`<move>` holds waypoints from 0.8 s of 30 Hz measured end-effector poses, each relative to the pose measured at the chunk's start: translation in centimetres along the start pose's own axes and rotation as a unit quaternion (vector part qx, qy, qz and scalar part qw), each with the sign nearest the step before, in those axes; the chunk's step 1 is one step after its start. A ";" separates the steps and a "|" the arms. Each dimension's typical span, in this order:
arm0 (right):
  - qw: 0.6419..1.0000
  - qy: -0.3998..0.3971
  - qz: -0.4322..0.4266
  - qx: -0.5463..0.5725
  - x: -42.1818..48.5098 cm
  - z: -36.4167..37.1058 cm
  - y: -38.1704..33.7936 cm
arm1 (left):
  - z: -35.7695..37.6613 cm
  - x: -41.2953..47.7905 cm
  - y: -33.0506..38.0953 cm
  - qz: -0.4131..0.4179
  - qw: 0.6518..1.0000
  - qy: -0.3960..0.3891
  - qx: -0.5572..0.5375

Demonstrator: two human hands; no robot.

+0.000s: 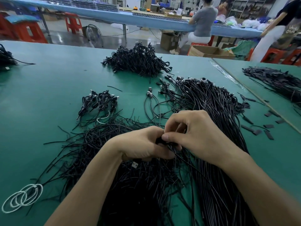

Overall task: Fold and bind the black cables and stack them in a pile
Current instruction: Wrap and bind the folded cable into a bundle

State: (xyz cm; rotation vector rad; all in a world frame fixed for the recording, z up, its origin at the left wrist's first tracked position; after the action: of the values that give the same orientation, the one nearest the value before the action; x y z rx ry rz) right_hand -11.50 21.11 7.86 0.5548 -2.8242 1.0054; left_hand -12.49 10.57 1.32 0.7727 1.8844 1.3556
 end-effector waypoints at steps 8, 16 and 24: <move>0.990 -0.069 -0.048 -0.115 -0.5 1.0 -2.0 | 1.1 0.2 -0.7 -0.036 0.999 -0.016 0.014; 0.994 -0.073 -0.002 -0.084 -0.1 1.7 -0.9 | 0.8 0.3 -0.6 -0.066 0.996 0.013 0.060; 0.996 0.054 -0.031 -0.068 0.3 0.1 -0.6 | -0.5 1.8 -0.7 -0.011 0.972 0.146 -0.181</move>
State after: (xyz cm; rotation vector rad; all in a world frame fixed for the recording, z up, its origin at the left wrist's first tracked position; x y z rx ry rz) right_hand -11.56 20.53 8.17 0.5533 -2.7358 0.7994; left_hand -14.01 11.55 0.46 0.3815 1.7724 1.8116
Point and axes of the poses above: each hand's wrist, its own x-axis towards the middle knuckle, its own z-axis out of the palm, y = z × x, the point moved 7 cm from there along x, towards the middle knuckle, and after that the axes turned 2 degrees about x, right-handed, at the moved point
